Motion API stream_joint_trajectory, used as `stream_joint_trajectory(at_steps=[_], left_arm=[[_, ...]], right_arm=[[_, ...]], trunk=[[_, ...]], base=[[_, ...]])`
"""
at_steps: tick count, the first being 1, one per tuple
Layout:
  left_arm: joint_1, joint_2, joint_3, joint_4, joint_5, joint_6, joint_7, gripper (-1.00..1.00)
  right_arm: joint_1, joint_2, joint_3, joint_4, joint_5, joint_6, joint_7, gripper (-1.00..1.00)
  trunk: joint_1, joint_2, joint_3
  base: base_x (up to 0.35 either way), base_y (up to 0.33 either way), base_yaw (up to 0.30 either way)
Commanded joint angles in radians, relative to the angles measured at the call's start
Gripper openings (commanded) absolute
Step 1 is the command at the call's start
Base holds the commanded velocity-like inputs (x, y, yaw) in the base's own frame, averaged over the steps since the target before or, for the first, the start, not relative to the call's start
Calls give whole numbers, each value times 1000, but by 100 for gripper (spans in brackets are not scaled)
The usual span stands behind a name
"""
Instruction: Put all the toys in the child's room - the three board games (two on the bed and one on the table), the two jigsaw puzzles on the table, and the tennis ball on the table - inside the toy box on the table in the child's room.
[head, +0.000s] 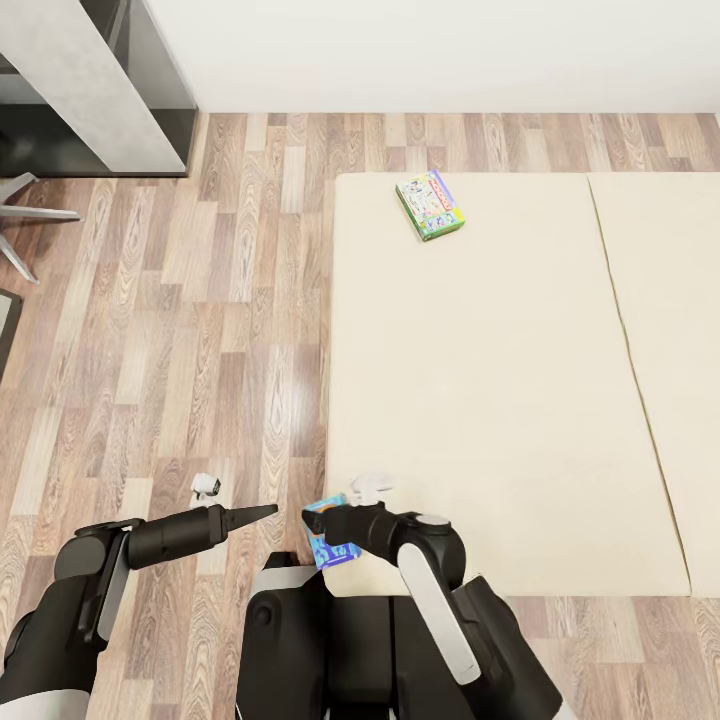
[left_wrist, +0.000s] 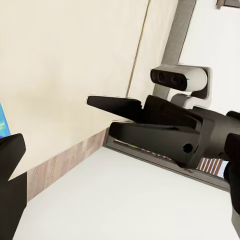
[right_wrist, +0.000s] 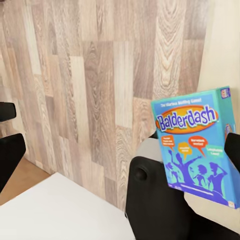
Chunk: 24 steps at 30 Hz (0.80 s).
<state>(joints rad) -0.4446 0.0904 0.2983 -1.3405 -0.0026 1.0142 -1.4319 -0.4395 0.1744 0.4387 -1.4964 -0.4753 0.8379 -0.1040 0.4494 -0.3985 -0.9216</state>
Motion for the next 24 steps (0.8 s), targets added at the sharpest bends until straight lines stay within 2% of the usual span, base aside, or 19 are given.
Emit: stream_joint_trajectory(at_steps=[1,24], left_arm=[[0,0,1,0,0,10,-4,100],[0,3,2,0,0,10,-4,100]], right_arm=[[6,0,0,-7,-10,2,-13,100],[13,0,-23,-8,-23,3,-12,100]], trunk=[[1,-2,-1],[1,-2,-1]], base=[[0,0,0],[0,0,0]])
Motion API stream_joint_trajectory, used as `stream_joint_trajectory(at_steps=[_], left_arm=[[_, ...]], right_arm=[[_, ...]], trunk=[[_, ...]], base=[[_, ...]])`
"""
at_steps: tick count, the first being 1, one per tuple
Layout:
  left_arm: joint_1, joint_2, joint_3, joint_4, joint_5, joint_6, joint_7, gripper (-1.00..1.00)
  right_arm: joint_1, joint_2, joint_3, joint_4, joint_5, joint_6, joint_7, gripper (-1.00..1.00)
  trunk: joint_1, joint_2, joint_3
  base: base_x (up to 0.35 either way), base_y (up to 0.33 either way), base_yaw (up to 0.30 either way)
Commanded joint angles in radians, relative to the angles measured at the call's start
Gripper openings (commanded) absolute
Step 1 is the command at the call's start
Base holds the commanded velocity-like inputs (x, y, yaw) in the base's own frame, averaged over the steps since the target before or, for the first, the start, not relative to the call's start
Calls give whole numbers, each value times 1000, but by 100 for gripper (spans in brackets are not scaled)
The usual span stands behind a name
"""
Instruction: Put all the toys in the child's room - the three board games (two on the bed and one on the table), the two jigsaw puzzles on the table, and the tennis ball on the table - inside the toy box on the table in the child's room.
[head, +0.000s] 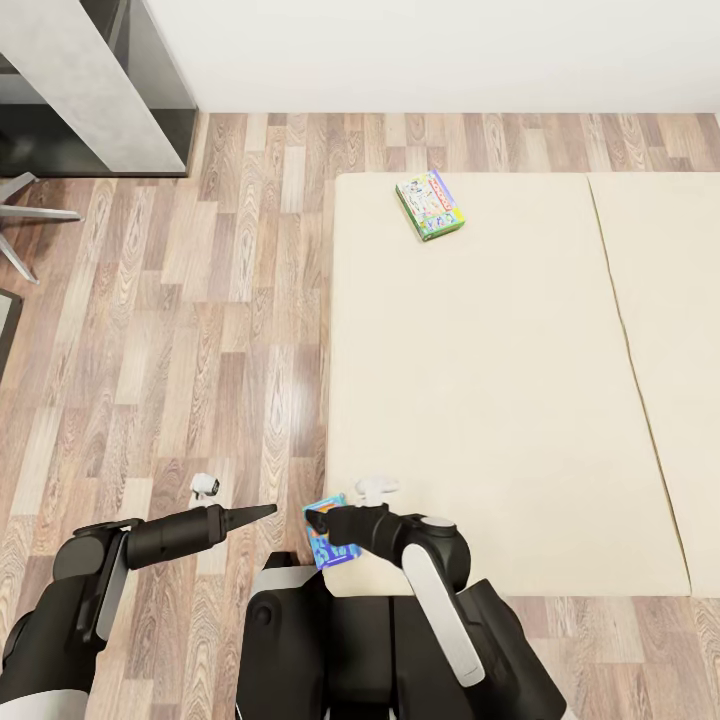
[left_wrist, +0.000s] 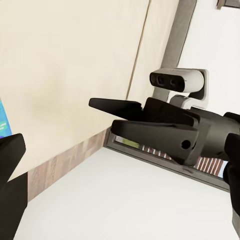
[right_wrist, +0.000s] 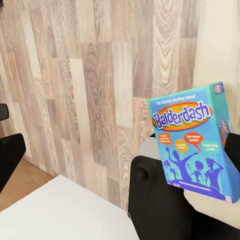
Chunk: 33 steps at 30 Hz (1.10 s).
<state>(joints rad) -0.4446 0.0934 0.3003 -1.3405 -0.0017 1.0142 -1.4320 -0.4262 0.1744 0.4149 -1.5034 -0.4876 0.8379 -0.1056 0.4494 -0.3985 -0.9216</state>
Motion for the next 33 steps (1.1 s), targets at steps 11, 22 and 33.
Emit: stream_joint_trajectory(at_steps=[11,22,33], left_arm=[[0,2,0,0,0,10,-4,100],[0,2,0,0,0,10,-4,100],[0,2,0,0,-1,10,-4,100]], right_arm=[[0,0,-14,0,-11,2,-8,100],[0,0,-55,1,-11,5,-11,100],[0,0,-123,2,-13,4,16,100]], trunk=[[1,-2,-1],[1,-2,-1],[1,-2,-1]], base=[[0,0,0],[0,0,0],[0,0,0]])
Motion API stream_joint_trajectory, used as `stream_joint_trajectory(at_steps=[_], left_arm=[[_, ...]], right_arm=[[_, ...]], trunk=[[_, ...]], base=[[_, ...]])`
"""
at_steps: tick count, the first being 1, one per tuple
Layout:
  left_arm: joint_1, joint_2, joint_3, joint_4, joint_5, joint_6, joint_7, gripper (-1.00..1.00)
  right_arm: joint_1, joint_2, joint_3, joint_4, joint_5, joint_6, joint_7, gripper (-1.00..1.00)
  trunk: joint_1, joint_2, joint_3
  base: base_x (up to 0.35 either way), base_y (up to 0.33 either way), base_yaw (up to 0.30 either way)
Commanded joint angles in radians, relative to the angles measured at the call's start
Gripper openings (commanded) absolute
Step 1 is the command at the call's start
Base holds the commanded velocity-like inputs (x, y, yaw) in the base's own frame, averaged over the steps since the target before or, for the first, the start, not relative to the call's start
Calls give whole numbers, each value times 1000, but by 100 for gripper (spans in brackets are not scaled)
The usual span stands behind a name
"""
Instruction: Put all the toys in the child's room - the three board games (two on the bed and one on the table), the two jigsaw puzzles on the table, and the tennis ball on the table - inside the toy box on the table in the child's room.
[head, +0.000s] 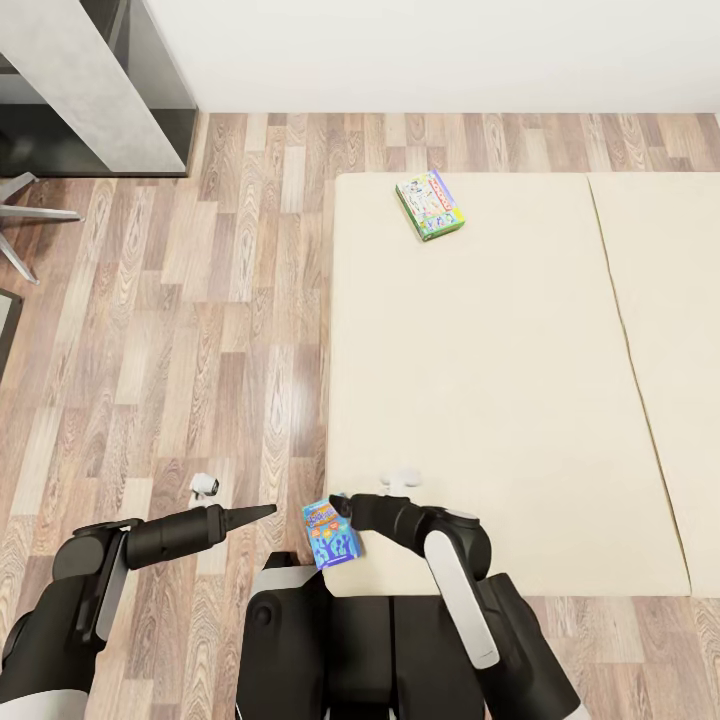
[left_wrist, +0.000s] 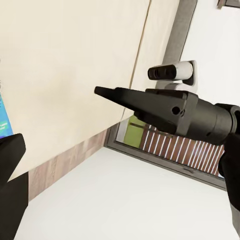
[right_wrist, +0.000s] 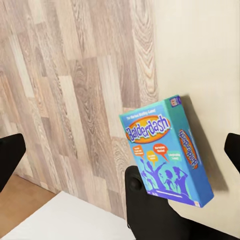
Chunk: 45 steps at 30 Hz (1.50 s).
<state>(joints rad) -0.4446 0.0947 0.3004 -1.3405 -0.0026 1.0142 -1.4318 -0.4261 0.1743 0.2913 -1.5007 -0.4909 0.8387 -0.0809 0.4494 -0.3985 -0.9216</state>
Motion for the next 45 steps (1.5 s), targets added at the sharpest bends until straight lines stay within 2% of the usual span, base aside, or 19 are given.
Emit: stream_joint_trajectory(at_steps=[1,45], left_arm=[[0,0,0,0,0,10,-4,100],[0,2,0,0,1,10,-4,100]], right_arm=[[0,0,1,-1,-9,4,-8,100],[0,0,9,5,-9,3,-5,100]], trunk=[[1,-2,-1],[1,-2,-1]], base=[[0,0,0],[0,0,0]])
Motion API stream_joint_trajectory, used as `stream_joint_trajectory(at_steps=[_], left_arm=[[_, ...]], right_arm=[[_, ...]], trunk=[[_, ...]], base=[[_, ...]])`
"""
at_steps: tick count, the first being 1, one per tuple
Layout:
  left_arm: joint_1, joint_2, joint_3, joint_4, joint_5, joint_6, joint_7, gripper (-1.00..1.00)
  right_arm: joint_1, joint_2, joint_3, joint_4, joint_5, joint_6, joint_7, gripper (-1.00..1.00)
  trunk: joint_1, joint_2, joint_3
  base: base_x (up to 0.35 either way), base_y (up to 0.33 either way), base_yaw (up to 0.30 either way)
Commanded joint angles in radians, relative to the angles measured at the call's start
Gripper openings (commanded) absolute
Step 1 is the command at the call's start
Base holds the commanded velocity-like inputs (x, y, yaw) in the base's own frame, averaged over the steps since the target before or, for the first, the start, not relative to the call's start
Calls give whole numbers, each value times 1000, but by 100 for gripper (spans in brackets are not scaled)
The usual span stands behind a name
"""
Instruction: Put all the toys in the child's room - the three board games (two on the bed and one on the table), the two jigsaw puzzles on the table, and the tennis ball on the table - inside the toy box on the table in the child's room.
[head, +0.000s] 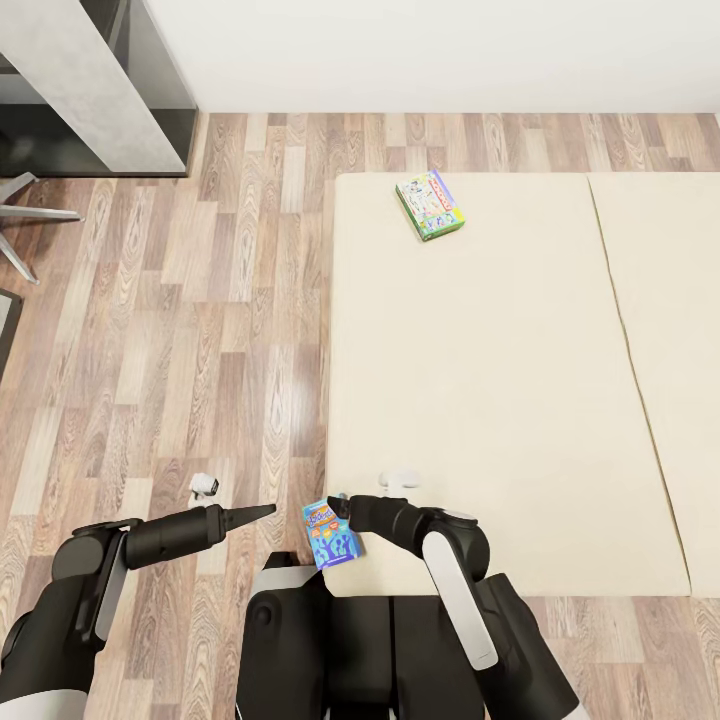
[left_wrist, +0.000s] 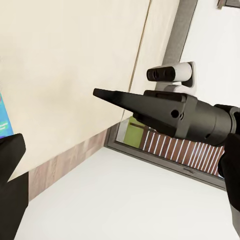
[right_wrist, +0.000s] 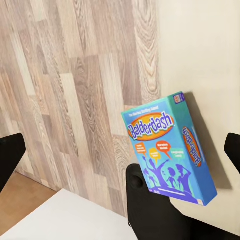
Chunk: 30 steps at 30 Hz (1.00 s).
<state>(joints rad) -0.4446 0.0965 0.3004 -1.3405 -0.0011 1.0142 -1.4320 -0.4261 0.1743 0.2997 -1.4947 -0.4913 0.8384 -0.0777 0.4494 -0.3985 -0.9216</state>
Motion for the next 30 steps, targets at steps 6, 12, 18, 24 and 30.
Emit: stream_joint_trajectory(at_steps=[6,12,18,24,30], left_arm=[[0,0,0,0,0,10,-4,100],[0,0,0,0,0,10,-4,100],[0,0,0,0,0,10,-4,100],[0,0,0,0,0,10,-4,100],[0,0,0,0,1,10,-4,100]], right_arm=[[0,0,0,-1,-9,3,-8,100],[0,0,0,-1,-9,2,-8,100],[0,0,-1,-1,-9,2,-8,100],[0,0,1,-1,-8,2,-8,100],[0,0,1,0,-7,2,-8,100]], trunk=[[1,-2,-1],[1,-2,0],[1,-2,2],[1,-2,3],[1,-2,3]], base=[[0,0,0],[0,0,-47],[0,0,-153],[0,0,-42],[0,0,-7]])
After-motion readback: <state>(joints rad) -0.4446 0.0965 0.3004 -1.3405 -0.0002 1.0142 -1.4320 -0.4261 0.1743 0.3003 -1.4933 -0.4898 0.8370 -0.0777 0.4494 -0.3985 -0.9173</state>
